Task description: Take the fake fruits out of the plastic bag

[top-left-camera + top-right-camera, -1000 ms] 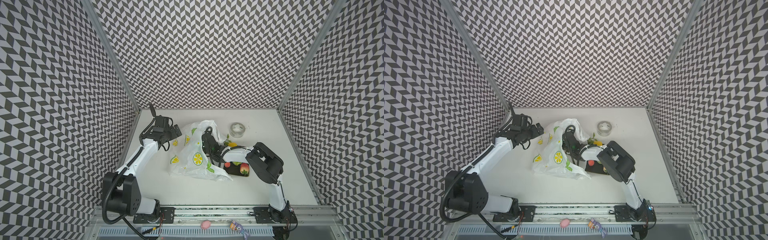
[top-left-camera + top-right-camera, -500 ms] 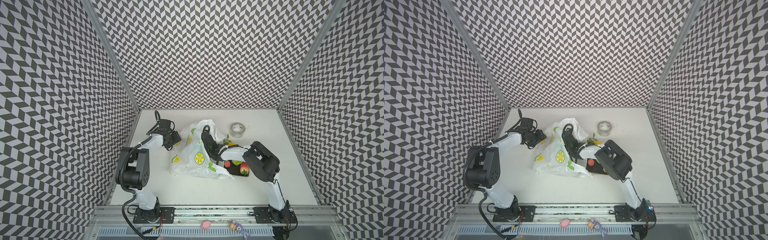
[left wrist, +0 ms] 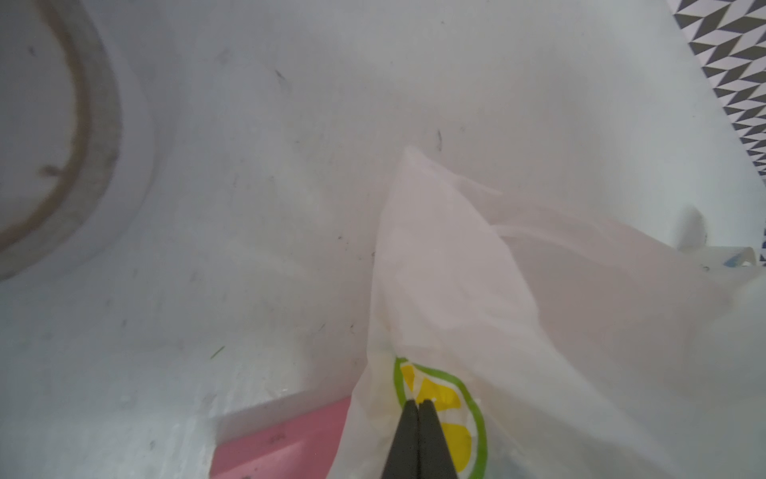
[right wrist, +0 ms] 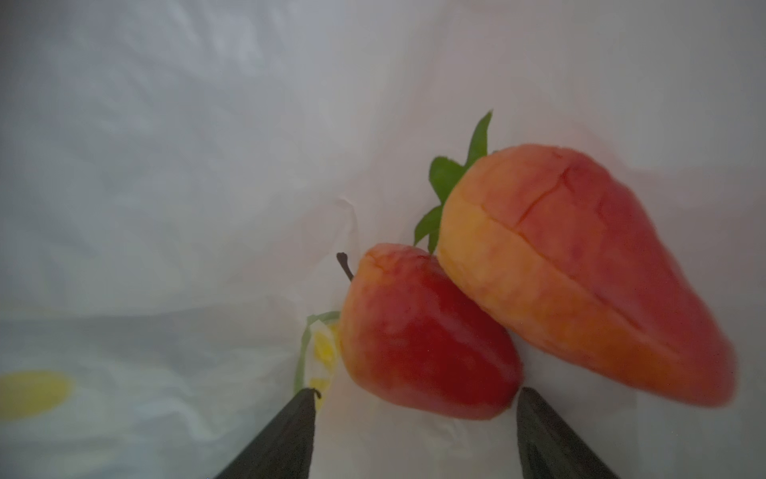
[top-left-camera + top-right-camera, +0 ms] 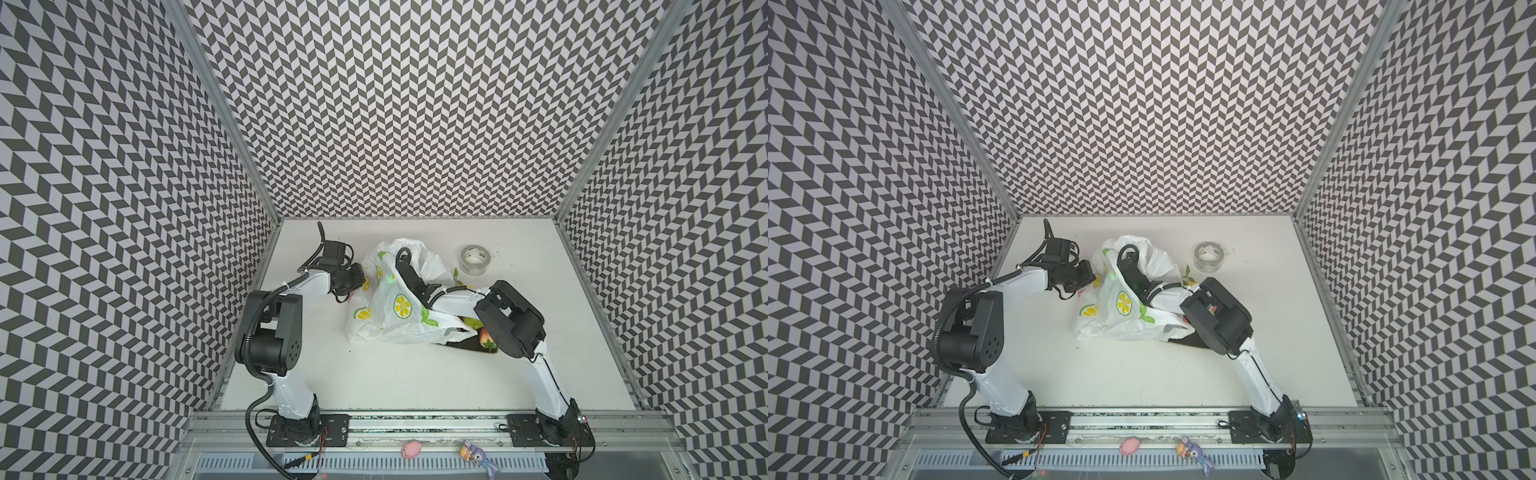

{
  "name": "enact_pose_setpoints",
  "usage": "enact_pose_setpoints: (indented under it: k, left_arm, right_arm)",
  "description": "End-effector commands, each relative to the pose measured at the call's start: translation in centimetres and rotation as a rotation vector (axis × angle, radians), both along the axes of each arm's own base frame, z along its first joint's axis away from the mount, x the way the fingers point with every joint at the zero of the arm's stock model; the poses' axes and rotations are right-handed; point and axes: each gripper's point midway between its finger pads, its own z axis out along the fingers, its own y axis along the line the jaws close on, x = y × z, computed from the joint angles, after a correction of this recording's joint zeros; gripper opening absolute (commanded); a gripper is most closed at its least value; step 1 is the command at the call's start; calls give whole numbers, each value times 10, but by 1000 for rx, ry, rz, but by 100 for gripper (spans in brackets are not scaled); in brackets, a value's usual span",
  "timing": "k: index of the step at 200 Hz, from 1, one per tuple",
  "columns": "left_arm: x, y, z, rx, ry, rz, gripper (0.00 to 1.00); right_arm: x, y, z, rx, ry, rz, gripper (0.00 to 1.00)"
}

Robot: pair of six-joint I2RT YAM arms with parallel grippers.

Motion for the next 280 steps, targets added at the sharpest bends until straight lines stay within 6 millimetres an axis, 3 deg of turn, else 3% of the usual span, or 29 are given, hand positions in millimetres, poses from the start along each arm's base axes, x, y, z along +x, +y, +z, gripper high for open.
enact_pose_setpoints:
  k: [1, 35, 60, 84, 111, 186, 280]
  left_arm:
    - [5, -21, 39, -32, -138, -97, 0]
    - [-1, -40, 53, -47, -184, -180, 0]
    - [-4, -44, 57, -50, -194, -203, 0]
    - [-6, -37, 59, -22, -205, -192, 0]
    - [-3, -18, 58, 13, -212, -141, 0]
    - [15, 31, 44, 154, -227, -61, 0]
    - [26, 48, 33, 201, -229, -47, 0]
  right_arm:
    - [2, 8, -9, -48, -1, 7, 75]
    - [-1, 17, -22, -81, 22, 16, 73]
    - [1, 18, -26, -91, 21, 13, 58]
    - [3, 17, -17, -92, -1, 13, 44]
    - [2, 14, 12, -70, -47, 14, 34]
    - [-33, -17, 66, -13, -85, 46, 32]
    - [-82, -61, 106, 13, -91, 84, 32]
